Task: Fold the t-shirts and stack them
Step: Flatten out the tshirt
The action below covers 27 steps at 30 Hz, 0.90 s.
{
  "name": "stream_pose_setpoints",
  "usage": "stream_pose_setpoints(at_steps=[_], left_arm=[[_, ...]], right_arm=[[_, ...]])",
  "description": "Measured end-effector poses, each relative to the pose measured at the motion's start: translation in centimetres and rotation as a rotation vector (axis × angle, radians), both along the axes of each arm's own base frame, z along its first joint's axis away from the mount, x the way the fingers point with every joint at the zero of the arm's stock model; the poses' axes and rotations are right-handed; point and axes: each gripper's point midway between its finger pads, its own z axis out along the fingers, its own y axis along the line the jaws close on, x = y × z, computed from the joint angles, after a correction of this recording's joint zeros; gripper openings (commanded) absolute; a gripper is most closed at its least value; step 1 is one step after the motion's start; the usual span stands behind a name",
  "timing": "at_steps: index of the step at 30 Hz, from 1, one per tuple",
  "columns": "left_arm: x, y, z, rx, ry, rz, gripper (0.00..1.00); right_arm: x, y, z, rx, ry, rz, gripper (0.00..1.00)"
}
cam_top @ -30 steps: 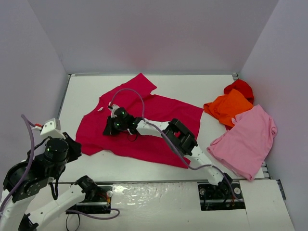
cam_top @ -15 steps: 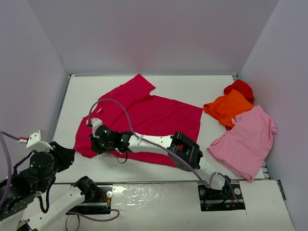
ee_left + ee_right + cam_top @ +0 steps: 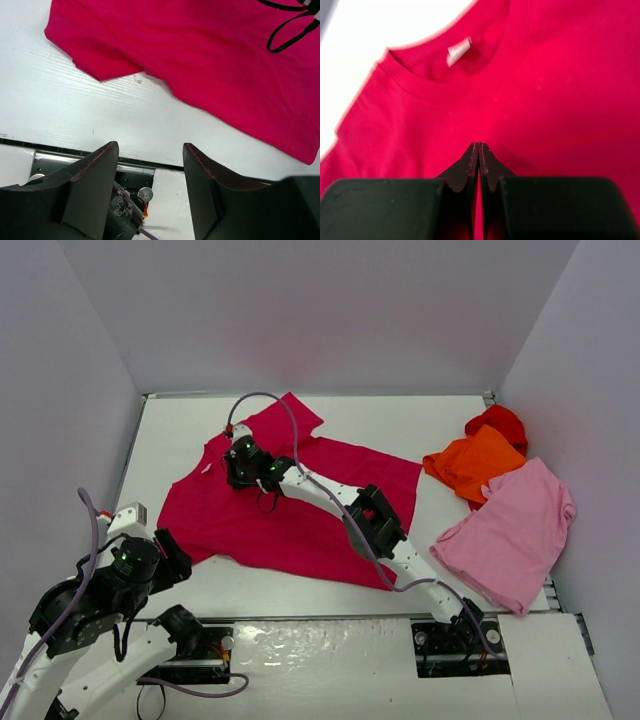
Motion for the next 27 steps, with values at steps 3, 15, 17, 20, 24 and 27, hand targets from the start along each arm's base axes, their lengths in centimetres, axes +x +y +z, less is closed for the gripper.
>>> stream_pose_setpoints(at_steps=[3,15,17,20,24,27], left_arm=[[0.0,-0.5,-0.5,-0.007,0.018,-0.014,0.51],[1.6,-1.2,2.2,0.025,-0.015,-0.035,0.51],[1.9,-1.2,2.4,0.038,-0.02,-0.036,0.51],[2.2,-1.3,2.3,0.058,-0.014,-0.042,0.51],[3.1,-2.0,2.2,0.067,-0.016,-0.053,0.51],[4.2,-2.8,2.1,0.086,-0.015,-0.071,0.5]], right_arm=[[-1.7,-0.3,-2.9,-0.058,0.056,0.018,0.0],[-8.5,-0.4,-4.1,-0.072,0.063,0.099,0.0],[-10.3,-0.7,-4.2,-0.078,0.059,0.118,0.0],[-13.5,-1.0,-4.2,-0.096,0.058,0.153,0.0],[-16.6,-0.5,-4.2,-0.106,0.038,0.189,0.37],[-17.4,-0.1,-3.6,-0.076,0.031,0.204,0.63]])
